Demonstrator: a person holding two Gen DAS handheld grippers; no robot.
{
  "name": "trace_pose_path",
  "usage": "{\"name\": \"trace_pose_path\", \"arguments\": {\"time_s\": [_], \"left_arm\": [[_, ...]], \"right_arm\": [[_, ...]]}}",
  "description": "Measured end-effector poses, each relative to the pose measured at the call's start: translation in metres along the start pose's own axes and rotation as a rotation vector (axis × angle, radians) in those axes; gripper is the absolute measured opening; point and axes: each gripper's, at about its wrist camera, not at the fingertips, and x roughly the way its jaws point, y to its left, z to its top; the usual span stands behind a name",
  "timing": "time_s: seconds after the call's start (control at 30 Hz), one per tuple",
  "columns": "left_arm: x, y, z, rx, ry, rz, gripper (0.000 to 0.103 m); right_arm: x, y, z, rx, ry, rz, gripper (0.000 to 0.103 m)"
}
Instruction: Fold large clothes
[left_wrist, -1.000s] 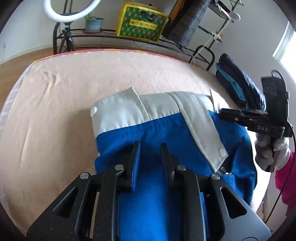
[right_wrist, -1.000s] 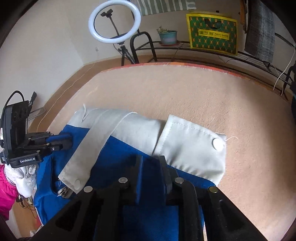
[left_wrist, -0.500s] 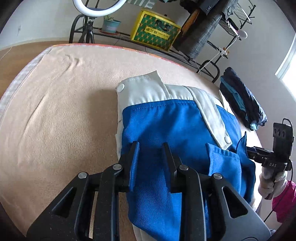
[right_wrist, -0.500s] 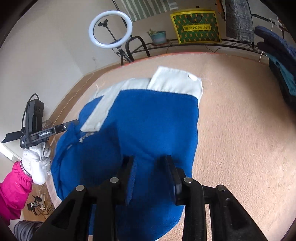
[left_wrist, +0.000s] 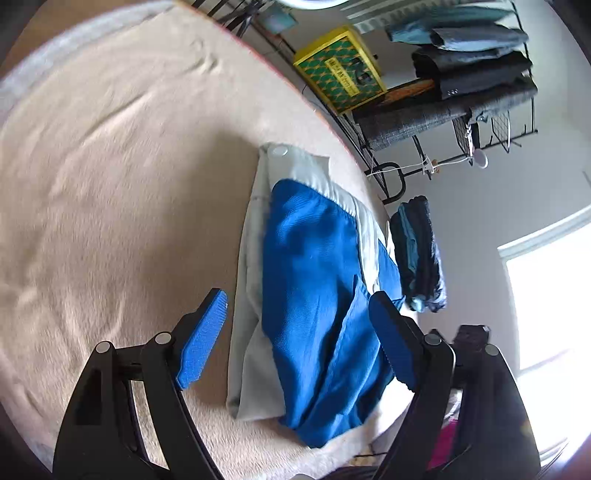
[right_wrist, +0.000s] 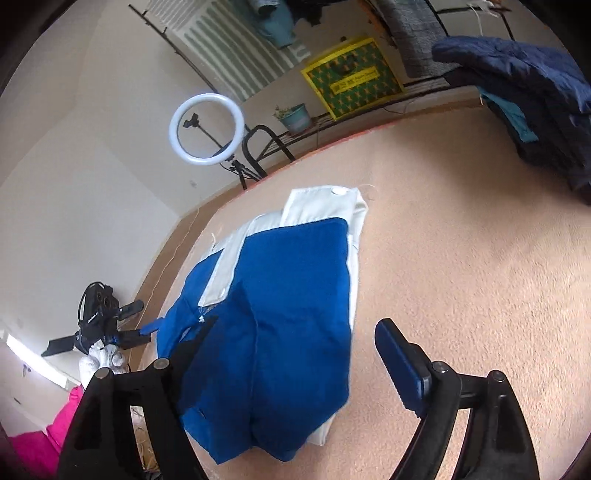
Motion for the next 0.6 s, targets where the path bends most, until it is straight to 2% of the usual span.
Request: {"name": "trace_pose_path", "arguments": {"time_s": [0.07, 0.2, 0.33, 0.43, 0.6], "left_arm": [[0.002, 0.007, 0.001, -0.031, 0.009, -0.015, 0.081], [0.013, 0.017, 0.002, -0.079, 0.035, -0.035, 0.081], [0.026, 0.019, 0.004, -0.082, 0.065, -0.034, 0.081], [0.037, 0.019, 0.003, -0.069, 0.086, -0.029, 0.08], [0.047, 0.014, 0.004, -0.021, 0.107, -0.027, 0.079]], "right_arm": [[0.004, -0.011, 0.0, 0.047, 0.016, 0.002, 0.086], [0.016, -0.028, -0.001, 0.128, 0.069, 0.064, 0.085], [0.026, -0.033, -0.005, 0.134, 0.113, 0.096, 0.083], [0.033, -0.034, -0.007, 0.137, 0.13, 0.117, 0.08], [0.05, -0.039, -0.01, 0.151, 0.188, 0.154, 0.067]]}}
